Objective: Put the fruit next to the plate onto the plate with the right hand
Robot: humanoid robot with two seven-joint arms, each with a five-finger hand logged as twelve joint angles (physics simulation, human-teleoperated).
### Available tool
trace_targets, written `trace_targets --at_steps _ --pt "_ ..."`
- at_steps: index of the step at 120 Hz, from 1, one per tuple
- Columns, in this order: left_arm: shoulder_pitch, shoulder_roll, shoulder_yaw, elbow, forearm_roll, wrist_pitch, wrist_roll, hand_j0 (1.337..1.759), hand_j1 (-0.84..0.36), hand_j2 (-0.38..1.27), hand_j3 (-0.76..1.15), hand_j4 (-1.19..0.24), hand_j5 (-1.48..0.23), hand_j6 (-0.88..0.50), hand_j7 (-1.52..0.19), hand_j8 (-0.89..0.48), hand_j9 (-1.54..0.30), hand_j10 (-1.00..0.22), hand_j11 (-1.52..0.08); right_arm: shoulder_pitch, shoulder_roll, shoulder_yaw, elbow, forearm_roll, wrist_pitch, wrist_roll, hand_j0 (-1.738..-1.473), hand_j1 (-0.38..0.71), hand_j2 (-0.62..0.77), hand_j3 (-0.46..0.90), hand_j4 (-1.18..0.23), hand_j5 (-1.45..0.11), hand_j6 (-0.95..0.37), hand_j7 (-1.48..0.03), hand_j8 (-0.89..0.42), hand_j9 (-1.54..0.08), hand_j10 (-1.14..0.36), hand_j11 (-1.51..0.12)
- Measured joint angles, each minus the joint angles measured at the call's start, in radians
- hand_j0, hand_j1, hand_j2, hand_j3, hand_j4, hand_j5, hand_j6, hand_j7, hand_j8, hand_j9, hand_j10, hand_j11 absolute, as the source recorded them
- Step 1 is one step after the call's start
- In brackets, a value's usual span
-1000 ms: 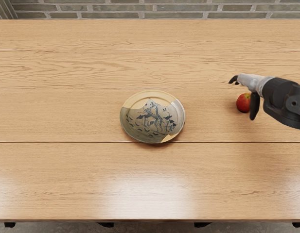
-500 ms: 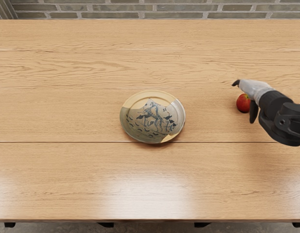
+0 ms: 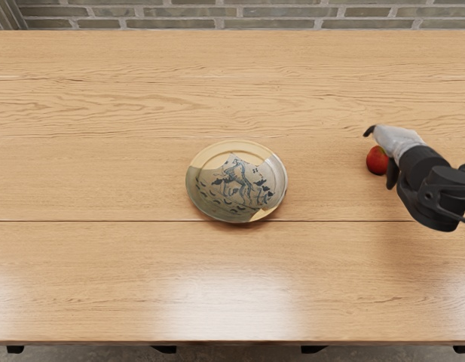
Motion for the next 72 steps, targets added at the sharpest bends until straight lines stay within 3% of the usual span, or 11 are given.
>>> trace_targets --at_steps 72 --pt "0.000 0.000 0.000 0.000 0.000 0.000 0.000 1.658 0.35 0.00 0.00 0.00 0.00 0.00 0.00 0.00 0.00 0.00 0.00 -0.021 0.049 0.005 -0.067 0.010 -0.001 0.000 -1.658 0.12 -0.08 0.00 -0.40 -0.52 -0.40 -0.52 -0.40 -0.52 -0.40 -0.52"
